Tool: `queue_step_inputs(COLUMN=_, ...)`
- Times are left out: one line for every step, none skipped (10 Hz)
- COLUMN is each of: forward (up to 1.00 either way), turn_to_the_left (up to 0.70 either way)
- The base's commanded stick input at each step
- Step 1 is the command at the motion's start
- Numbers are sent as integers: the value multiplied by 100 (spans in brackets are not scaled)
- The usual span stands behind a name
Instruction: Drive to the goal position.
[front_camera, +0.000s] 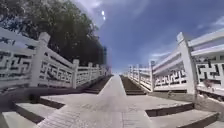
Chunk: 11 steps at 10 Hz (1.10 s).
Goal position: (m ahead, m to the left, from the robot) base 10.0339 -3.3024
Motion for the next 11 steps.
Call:
queue_step_inputs(forward=45, turn_to_the_left=0)
queue_step_inputs(forward=45, turn_to_the_left=0)
queue_step_inputs(forward=45, turn_to_the_left=0)
queue_step_inputs(forward=45, turn_to_the_left=0)
queue_step_inputs(forward=45, turn_to_the_left=0)
queue_step_inputs(forward=45, turn_to_the_left=0)
queue_step_inputs(forward=45, turn_to_the_left=0)
queue_step_inputs(forward=45, turn_to_the_left=0)
queue_step_inputs(forward=45, turn_to_the_left=0)
queue_step_inputs(forward=45, turn_to_the_left=0)
queue_step_inputs(forward=45, turn_to_the_left=0)
